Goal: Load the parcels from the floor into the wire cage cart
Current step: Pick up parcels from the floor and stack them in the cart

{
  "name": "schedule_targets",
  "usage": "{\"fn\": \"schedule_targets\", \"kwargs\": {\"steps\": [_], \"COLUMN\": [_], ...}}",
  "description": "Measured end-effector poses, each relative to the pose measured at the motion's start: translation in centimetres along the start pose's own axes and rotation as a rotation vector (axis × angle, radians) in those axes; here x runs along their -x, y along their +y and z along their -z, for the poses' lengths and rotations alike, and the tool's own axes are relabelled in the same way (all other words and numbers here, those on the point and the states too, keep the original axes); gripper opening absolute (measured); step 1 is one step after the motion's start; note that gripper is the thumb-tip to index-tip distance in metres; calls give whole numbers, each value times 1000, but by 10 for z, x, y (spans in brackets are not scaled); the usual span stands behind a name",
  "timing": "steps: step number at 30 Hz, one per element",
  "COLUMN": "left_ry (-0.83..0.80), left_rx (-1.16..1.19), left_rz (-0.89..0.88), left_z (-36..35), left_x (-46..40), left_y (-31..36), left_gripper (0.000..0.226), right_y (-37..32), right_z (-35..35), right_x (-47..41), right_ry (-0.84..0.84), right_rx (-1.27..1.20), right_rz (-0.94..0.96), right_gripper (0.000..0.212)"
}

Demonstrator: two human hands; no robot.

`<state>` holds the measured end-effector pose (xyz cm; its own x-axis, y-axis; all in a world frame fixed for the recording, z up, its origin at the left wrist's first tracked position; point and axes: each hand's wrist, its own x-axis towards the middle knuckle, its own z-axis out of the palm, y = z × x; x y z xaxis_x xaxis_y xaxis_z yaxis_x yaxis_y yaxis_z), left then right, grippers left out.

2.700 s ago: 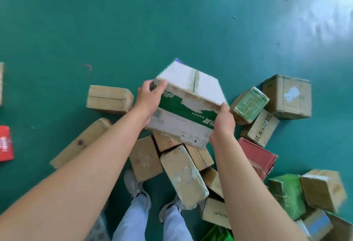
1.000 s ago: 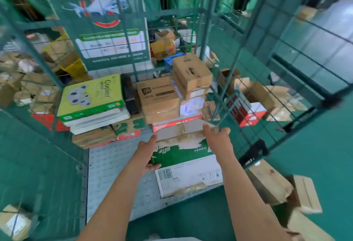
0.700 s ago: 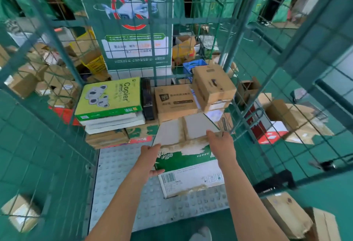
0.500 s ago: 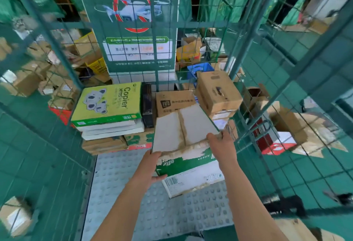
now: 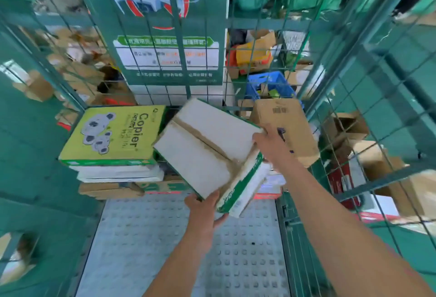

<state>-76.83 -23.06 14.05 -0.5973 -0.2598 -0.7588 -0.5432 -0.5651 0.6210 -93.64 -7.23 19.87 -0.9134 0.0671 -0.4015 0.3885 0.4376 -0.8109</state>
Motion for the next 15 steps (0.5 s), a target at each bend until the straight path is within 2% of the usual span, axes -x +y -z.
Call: {"fn": "schedule_targets", "kwargs": {"steps": [3,6,9,11,12,13,15], "left_ry": [4,-64,-182,-195,-152,-97,13], "left_rx": [60,40,-157,-330,-383,-438,-557], "left_rz": [14,27,-24,-83,-104,-122,-208], "left_z": [-30,-60,-82,-78,-71,-61,-38], "left_x": [-14,-30,-63,-93,-109,-125,-158], "left_y": [3,7,12,18,24,32,53], "left_gripper": [51,51,36,28,32,40,60], "right_y": [-13,-30,-27,-5,10,29,66], "right_z": [2,3,-1,-10,-15,-22,-33], "right_x": [-53,-100,-141,-158,-160,-161,-155], "right_ry": [-60,-30,13,77,85,37,-178], "right_rx": [39,89,123,296,414,523,760], "right_rz": [59,160,290,316,294,249,193], "right_gripper": [33,42,53,62,65,70,77]}}
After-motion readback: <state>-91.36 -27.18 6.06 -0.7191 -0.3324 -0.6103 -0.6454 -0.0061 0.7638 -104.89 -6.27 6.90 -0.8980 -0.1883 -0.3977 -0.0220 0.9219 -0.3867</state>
